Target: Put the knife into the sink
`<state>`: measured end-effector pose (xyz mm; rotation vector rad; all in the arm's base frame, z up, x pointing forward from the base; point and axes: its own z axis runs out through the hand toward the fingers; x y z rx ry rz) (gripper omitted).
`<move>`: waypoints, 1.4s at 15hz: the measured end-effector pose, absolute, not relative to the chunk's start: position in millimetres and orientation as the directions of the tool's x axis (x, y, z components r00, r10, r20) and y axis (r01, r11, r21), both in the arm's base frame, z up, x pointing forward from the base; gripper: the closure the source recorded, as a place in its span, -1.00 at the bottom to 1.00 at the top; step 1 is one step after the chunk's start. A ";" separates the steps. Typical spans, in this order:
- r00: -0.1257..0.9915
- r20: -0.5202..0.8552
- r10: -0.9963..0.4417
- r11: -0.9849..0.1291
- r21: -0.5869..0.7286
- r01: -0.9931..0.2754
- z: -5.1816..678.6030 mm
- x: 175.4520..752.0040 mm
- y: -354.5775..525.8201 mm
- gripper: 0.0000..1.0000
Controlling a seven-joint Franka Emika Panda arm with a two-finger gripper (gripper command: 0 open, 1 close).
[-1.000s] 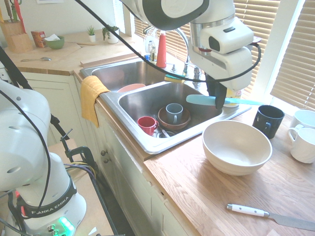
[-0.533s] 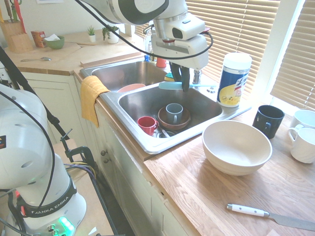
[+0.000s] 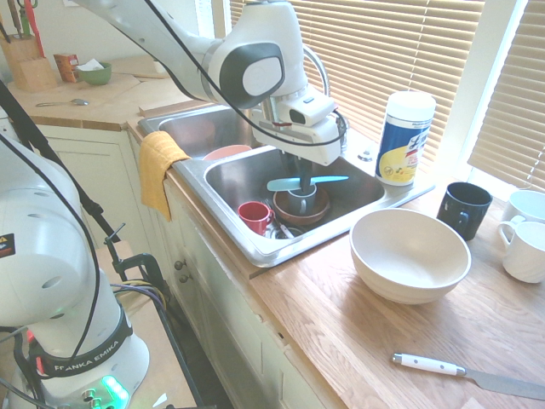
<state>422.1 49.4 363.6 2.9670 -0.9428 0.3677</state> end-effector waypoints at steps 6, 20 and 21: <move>0.814 0.170 -0.555 -0.826 -0.002 -0.563 281.3 480.5 68.5 1.00; 0.789 0.072 -0.610 -0.787 0.063 -0.614 175.9 553.5 85.0 -1.00; 0.783 0.068 -0.619 -0.781 0.056 -0.622 174.4 558.6 84.7 -1.00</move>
